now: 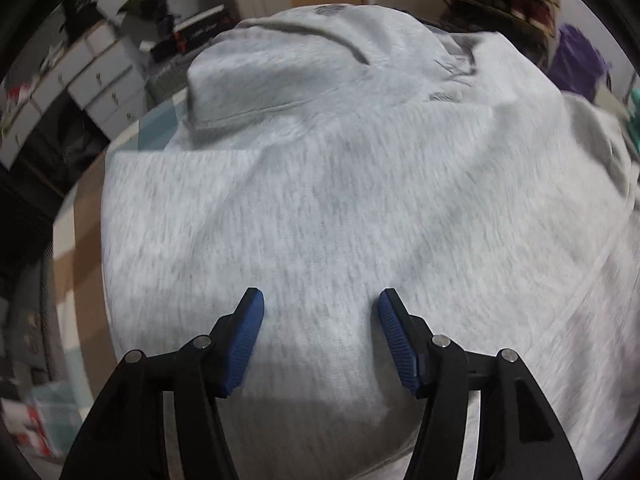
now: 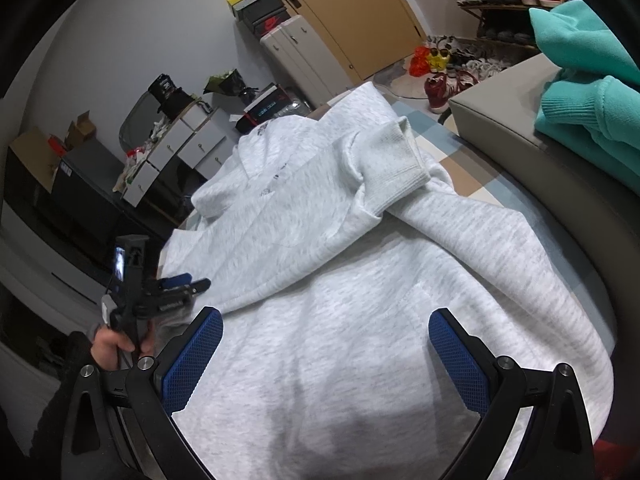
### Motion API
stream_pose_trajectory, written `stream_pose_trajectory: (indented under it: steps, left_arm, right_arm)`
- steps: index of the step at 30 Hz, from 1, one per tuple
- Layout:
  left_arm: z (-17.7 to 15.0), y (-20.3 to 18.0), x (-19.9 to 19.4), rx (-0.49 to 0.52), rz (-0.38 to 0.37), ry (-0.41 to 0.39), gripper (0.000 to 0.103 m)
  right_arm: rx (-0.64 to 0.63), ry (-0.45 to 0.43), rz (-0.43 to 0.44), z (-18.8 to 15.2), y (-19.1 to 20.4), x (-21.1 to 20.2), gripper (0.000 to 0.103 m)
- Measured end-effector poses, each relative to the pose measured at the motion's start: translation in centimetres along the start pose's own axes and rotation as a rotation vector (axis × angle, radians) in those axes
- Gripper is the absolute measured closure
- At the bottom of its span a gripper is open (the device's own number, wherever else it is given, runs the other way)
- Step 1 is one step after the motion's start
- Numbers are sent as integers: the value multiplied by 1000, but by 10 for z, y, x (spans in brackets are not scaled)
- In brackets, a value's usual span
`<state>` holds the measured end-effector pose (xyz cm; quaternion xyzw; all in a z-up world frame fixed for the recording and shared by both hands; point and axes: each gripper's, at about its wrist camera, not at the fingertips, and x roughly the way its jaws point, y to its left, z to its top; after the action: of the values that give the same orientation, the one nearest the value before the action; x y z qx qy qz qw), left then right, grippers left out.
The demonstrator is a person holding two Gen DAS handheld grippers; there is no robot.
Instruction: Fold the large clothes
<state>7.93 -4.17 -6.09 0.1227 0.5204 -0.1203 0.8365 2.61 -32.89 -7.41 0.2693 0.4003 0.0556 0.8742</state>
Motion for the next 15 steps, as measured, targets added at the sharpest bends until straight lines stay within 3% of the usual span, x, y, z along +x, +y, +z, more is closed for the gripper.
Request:
stream_pose_trajectory:
  steps: [1, 5, 7, 9, 10, 12, 15]
  left_arm:
    - [5, 3, -4, -23, -8, 4, 48]
    - [13, 16, -32, -129, -89, -104, 47]
    - [10, 23, -13, -175, -135, -23, 46]
    - [2, 23, 11, -189, -125, 32, 47]
    - [-1, 19, 12, -159, -104, -15, 47]
    - [-1, 15, 16, -142, -67, -32, 47]
    - [8, 18, 13, -209, -29, -33, 47]
  right_arm:
    - [-2, 0, -6, 0, 0, 0, 0]
    - [-6, -1, -27, -2, -3, 0, 0]
    - [2, -7, -29, -1, -5, -2, 0]
    - [9, -10, -30, -1, -7, -2, 0]
    - [9, -7, -31, -2, -6, -2, 0]
    - [2, 7, -37, -3, -6, 1, 0]
    - [-14, 13, -59, -4, -6, 3, 0]
